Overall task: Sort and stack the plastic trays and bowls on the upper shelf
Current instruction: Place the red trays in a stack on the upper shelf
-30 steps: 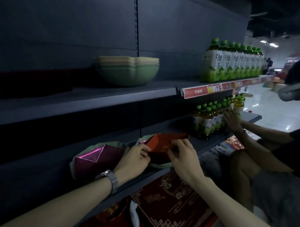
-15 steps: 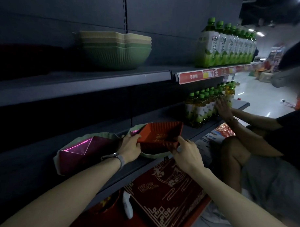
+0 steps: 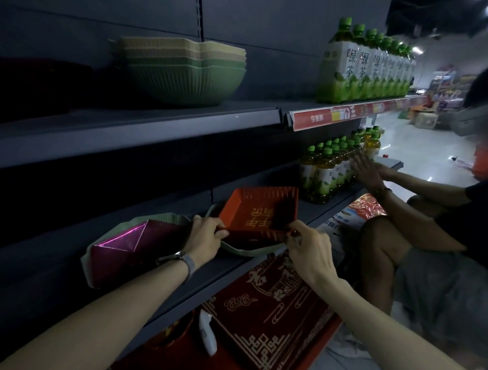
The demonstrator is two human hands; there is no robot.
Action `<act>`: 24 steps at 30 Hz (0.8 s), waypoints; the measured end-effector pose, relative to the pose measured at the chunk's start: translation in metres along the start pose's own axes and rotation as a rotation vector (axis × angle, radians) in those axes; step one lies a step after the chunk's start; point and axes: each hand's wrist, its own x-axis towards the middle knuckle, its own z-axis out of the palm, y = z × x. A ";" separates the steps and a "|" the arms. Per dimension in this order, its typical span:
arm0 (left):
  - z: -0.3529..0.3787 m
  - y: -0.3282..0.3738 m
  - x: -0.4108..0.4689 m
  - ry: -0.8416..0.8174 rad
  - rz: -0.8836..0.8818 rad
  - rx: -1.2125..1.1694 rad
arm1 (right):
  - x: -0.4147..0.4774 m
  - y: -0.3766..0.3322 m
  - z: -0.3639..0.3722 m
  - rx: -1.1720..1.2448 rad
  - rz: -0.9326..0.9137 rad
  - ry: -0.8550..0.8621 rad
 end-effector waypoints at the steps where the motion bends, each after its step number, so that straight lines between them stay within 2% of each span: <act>1: -0.002 0.001 -0.003 0.014 0.014 -0.014 | -0.001 -0.001 -0.002 0.016 -0.004 0.008; 10: -0.038 0.021 -0.056 0.182 0.182 -0.129 | -0.024 -0.021 -0.035 0.107 -0.047 0.097; 24: -0.116 0.075 -0.170 0.297 0.195 -0.489 | -0.080 -0.079 -0.108 0.304 -0.120 0.176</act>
